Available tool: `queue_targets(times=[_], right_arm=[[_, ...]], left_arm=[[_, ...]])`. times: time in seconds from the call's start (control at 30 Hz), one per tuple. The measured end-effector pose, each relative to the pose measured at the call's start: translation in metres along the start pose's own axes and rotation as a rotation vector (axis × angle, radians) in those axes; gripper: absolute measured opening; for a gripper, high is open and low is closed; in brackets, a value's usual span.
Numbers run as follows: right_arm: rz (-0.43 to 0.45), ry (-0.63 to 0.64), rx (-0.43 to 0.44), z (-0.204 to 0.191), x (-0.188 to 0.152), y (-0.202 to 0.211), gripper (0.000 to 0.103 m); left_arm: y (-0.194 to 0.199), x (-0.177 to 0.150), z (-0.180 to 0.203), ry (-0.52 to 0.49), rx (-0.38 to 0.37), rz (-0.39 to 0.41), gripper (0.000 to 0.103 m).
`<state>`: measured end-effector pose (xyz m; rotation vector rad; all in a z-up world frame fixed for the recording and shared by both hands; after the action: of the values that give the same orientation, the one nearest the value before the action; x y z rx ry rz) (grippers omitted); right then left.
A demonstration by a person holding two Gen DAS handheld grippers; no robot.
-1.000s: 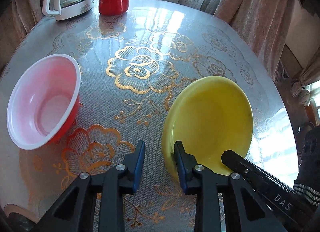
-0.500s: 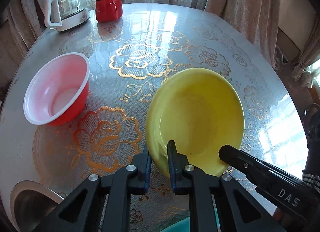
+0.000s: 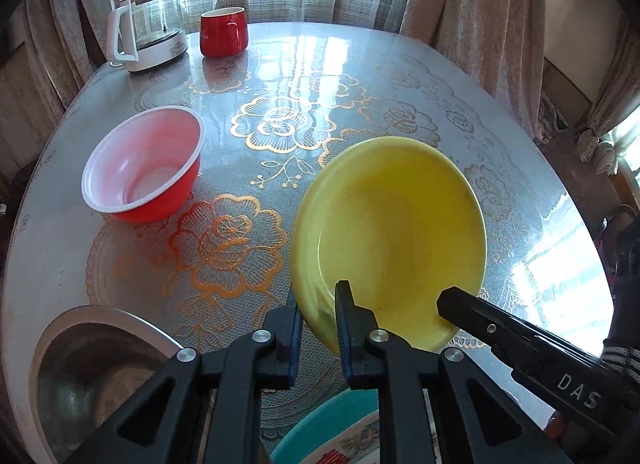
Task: Organize plates and bowls
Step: 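Carry the yellow bowl with both grippers and lower it into the steel bowl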
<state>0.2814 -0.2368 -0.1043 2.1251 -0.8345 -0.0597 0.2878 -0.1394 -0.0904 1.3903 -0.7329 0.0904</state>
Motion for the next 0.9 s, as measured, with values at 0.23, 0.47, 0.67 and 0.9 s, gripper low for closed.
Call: queue_targets(times=[0.23, 0.47, 0.67, 0.9], right_arm=[[0.016, -0.001, 0.026, -0.004, -0.013, 0.017, 0.013], [0.035, 0.003, 0.048, -0.010, -0.029, 0.029, 0.013], [0.048, 0.026, 0.065, -0.023, -0.043, 0.036, 0.013], [0.031, 0.033, 0.091, -0.037, -0.061, 0.034, 0.013]], left_arm=[[0.017, -0.010, 0.002, 0.007, -0.001, 0.027, 0.016], [0.039, -0.023, 0.001, 0.002, 0.003, 0.066, 0.016], [0.051, -0.034, -0.005, 0.017, 0.007, 0.083, 0.016], [0.070, -0.053, -0.017, 0.039, -0.004, 0.105, 0.016]])
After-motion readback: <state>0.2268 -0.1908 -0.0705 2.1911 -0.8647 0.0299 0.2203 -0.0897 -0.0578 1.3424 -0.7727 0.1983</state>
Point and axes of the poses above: each gripper's, at about its wrist camera, not at the fingertips, and y roughly against the way its jaws point, z to its right, x to its top, the point moved 10 cm from there along -y, roughly the way its jaws point, and after that the axes turned 15 degrees about -y, right-handed, at the moved point
